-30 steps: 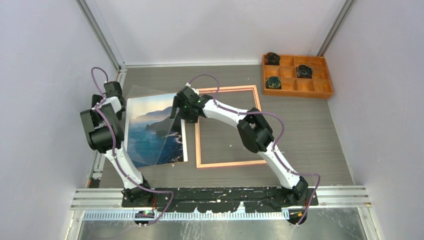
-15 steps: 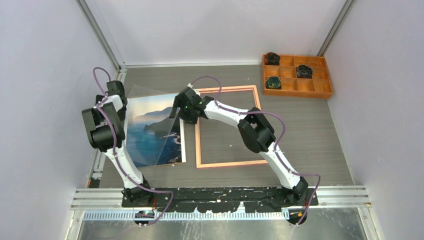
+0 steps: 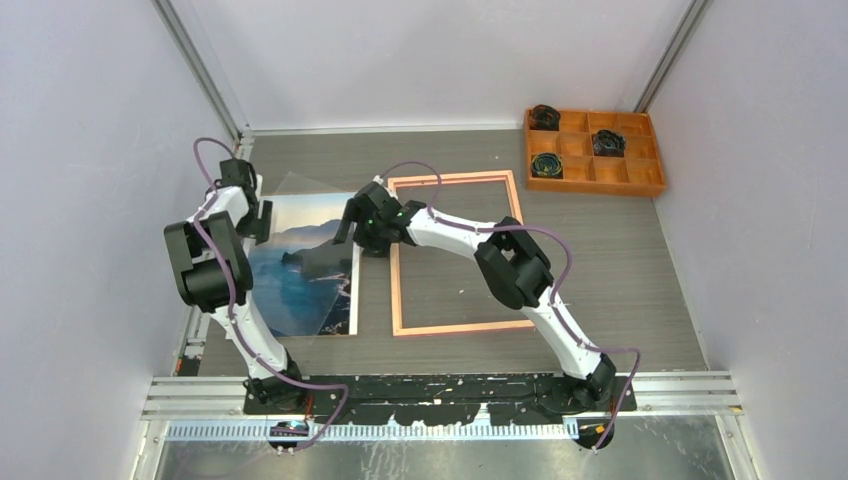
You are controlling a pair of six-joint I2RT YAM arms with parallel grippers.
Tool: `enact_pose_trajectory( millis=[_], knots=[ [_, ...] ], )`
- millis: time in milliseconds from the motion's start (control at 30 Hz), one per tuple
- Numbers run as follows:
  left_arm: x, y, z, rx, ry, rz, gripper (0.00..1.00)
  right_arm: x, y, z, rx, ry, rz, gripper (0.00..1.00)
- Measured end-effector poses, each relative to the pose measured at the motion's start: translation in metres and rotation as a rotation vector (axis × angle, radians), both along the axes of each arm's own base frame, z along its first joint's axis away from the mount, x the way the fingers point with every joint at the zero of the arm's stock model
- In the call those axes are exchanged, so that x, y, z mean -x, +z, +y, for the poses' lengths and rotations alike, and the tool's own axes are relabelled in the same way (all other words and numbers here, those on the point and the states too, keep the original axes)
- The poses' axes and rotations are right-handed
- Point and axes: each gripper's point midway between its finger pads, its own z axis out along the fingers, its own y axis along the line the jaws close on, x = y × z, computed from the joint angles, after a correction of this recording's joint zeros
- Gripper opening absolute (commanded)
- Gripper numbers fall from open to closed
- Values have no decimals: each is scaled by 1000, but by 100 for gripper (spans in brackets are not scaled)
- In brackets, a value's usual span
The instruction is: Put the photo into the frame
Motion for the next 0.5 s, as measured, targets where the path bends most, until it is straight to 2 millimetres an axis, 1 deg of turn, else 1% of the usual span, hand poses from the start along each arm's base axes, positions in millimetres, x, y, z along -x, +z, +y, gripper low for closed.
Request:
enact_pose_trajectory(
  millis=[133, 233, 367, 500],
  knots=[
    [6, -3, -23, 92, -45, 28, 90, -5, 0, -12, -9, -36, 20, 87],
    [10, -3, -31, 117, -59, 44, 90, -12, 0, -22, -5, -64, 35, 87],
    [13, 6, -30, 114, -55, 38, 91, -21, 0, -31, 12, -98, 41, 87],
    [13, 23, -27, 95, -52, -1, 90, -29, -1, -38, 34, -146, 34, 87]
  ],
)
